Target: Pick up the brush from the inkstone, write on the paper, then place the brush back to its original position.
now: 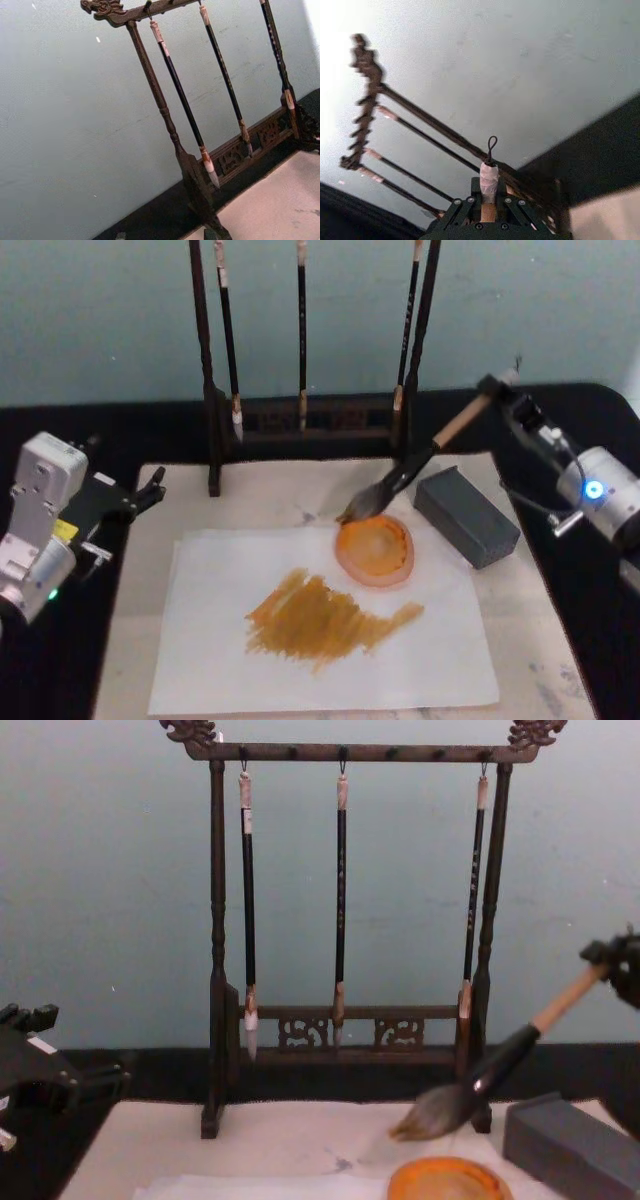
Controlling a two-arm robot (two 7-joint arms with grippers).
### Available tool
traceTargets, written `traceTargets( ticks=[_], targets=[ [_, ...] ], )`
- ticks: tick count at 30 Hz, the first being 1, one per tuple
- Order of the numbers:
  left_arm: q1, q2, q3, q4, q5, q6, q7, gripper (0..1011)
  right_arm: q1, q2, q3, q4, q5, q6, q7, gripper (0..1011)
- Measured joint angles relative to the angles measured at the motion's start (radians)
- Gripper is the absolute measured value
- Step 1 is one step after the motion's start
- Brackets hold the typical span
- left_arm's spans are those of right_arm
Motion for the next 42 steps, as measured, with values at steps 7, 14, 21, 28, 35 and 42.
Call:
traceTargets(
  ticks=[7, 14, 21, 28, 35, 42],
  targets=[
    [0.000, 0.000, 0.000, 0.000, 0.000, 0.000, 0.000, 1010, 0.025, 0.021, -0.018, -0.030, -0.001, -0.004, 0.009, 163],
    [0.000, 0.000, 0.000, 0.000, 0.000, 0.000, 0.000, 1010, 0.042, 0.057, -0.071, -0.053, -0.056, -0.043, 0.054, 163],
    [0.000, 0.000, 0.000, 0.000, 0.000, 0.000, 0.000, 1010, 0.099, 0.125, -0.194, -0.118, -0.242, -0.108, 0.124, 163],
    [0.000, 0.000, 0.000, 0.000, 0.000, 0.000, 0.000, 1010, 0.162, 0.148, -0.305, -0.181, -0.425, -0.134, 0.174, 163],
    [0.000, 0.000, 0.000, 0.000, 0.000, 0.000, 0.000, 1010, 0.199, 0.158, -0.409, -0.238, -0.619, -0.173, 0.221, 163],
    [0.000, 0.000, 0.000, 0.000, 0.000, 0.000, 0.000, 1010, 0.202, 0.158, -0.446, -0.256, -0.714, -0.201, 0.234, 163]
  ],
)
